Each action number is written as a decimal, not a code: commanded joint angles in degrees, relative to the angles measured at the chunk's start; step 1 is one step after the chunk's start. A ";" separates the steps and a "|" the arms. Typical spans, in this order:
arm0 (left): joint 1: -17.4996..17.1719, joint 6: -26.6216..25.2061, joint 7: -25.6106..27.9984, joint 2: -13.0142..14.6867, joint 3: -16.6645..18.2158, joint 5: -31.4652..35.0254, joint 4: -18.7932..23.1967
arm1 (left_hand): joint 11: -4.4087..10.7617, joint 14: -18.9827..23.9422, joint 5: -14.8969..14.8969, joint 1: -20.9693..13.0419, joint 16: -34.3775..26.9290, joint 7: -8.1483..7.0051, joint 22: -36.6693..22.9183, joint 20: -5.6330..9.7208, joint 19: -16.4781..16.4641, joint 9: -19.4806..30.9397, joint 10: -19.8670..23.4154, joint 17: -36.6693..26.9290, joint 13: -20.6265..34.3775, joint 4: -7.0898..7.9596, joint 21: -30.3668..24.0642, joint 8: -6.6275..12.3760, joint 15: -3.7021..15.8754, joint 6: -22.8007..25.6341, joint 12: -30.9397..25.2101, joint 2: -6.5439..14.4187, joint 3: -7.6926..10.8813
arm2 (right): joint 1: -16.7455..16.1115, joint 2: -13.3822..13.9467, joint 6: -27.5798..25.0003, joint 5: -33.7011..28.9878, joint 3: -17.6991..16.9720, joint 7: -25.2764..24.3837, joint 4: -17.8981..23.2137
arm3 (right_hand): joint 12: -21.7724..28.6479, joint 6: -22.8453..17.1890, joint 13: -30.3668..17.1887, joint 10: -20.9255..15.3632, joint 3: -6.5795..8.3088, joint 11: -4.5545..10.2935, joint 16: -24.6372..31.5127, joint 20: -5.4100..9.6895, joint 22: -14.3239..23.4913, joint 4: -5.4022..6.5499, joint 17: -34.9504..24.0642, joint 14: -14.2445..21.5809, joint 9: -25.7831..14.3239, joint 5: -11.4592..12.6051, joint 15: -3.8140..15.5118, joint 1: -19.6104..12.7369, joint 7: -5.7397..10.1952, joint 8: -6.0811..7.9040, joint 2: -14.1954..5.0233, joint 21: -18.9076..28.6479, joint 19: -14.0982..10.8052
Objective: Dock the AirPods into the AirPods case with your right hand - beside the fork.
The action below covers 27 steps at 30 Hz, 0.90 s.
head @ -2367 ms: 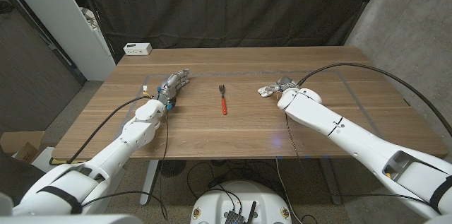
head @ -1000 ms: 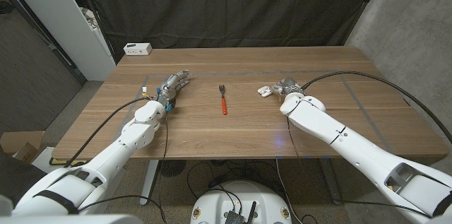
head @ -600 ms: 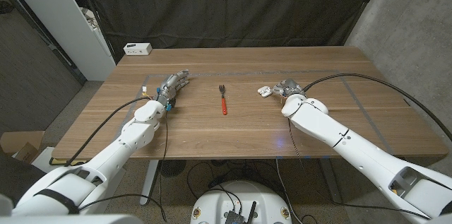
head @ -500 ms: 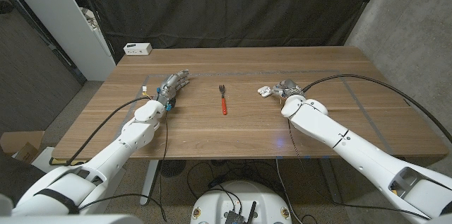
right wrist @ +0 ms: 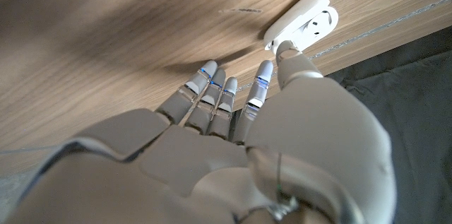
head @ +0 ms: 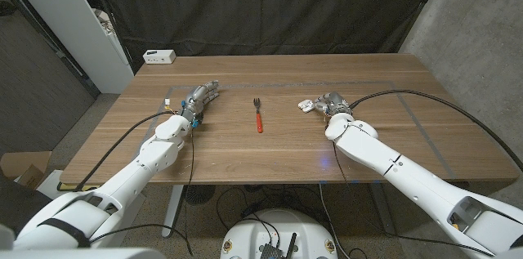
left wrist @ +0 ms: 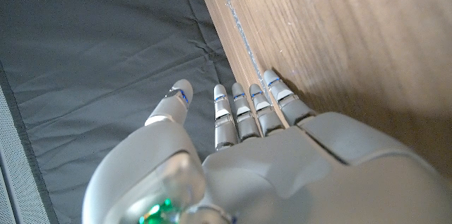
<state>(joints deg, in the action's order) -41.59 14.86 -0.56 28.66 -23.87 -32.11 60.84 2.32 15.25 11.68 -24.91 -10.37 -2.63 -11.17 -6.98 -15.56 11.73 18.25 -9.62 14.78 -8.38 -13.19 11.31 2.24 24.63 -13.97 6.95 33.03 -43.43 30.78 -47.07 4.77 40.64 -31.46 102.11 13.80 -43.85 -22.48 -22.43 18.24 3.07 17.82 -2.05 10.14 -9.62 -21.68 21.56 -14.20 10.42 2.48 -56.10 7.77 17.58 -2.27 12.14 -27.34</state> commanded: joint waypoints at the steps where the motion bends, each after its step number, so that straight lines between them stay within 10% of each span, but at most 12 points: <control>1: 0.02 -0.75 0.64 0.07 -0.17 0.18 0.72 | 0.17 -0.02 0.58 0.24 0.01 -0.33 -0.07 -0.56 0.21 0.12 0.06 -0.10 0.09 -0.06 0.15 0.17 1.26 0.05 0.04 0.32 0.00 | -0.80 -0.86 2.55 -0.79 -0.85 -0.67 -1.26 | 0.70 -1.09 -0.31 -0.78 0.05 0.51 0.45 0.05 0.20 -0.18 -0.14 1.07 -0.34 0.62 7.15 -1.17 0.19 0.68 -0.14 0.58 -0.91; 27: -0.95 -2.38 2.29 0.36 -0.49 0.64 3.53 | 0.21 -0.06 0.58 0.32 0.04 -0.22 -0.07 -0.56 0.31 0.11 0.02 -0.10 0.10 -0.07 0.18 0.20 1.26 0.15 0.09 0.37 -0.02 | -2.16 0.72 5.16 1.24 -2.52 2.40 -0.85 | 0.76 -4.08 -0.64 -1.01 -0.05 1.85 0.79 0.69 0.29 -0.25 -0.54 0.49 -1.18 0.62 7.86 -4.28 1.94 1.68 -0.30 0.29 -0.79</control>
<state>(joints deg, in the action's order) -41.78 13.26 1.01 28.68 -24.34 -31.56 62.78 2.31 15.24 11.68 -24.67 -10.37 -2.63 -11.17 -6.86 -15.43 11.73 18.25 -9.61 14.77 -8.38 -13.32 11.31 2.24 24.63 -13.97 7.19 33.04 -45.33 30.71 -41.83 5.11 38.26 -30.75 100.69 14.64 -48.12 -23.01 -23.71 18.25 5.03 18.47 -1.59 10.27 -9.62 -21.98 22.42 -15.32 10.86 2.59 -59.49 9.43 19.52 -2.63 12.55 -28.33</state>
